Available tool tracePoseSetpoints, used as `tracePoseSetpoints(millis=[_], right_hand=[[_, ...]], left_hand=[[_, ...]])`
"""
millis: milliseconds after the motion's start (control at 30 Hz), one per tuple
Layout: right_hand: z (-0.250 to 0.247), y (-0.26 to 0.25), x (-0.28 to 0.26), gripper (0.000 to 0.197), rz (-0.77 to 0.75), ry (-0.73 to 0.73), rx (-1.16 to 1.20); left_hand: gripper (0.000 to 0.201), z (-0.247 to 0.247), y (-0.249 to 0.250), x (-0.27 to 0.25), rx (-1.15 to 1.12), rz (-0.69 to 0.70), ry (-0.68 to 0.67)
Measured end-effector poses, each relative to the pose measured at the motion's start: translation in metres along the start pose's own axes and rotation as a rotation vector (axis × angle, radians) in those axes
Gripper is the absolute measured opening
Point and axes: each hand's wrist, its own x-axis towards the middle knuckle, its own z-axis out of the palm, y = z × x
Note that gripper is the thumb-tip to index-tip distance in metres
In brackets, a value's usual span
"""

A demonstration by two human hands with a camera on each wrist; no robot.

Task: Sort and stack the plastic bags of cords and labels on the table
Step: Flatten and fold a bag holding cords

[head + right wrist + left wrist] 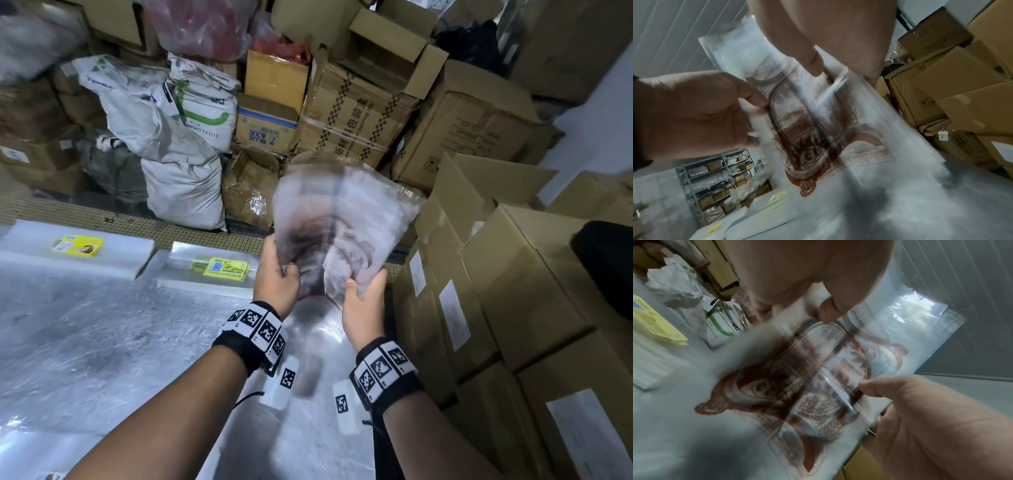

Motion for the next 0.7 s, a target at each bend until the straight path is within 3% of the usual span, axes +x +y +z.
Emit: tracePoseSetpoints(millis=[167,300,433,533,600,700], right_hand=[[-0.005,-0.004,0.006,0.058,0.032,0.005,-0.052],[-0.023,-0.013,0.017,0.052,-0.001,-0.039,-0.171],[-0.040,0.010,0.006,0.044,0.201,-0.190,-0.195],[-0.042,0.062,-0.023,0.030,0.395,-0.289,-0.184],[-0.041,0.093,-0.044,0.031,0.493,-0.337,-0.203],[-0.042,0.111,-0.066,0.035,0.534,-0.338,-0.232]], left_hand=[[0.031,-0.003,0.006,0.006,0.102,-0.017,-0.067],[0.021,-0.012,0.011,0.018,0.113,-0.070,-0.197],[0.030,-0.021,-0.021,0.008,-0.100,-0.410,-0.268],[0.015,-0.024,-0.053,-0.038,-0.194,-0.677,-0.267],[0.011,-0.025,-0.065,-0.074,-0.181,-0.750,-0.252],[0.011,-0.024,-0.076,-0.113,-0.114,-0.741,-0.206]])
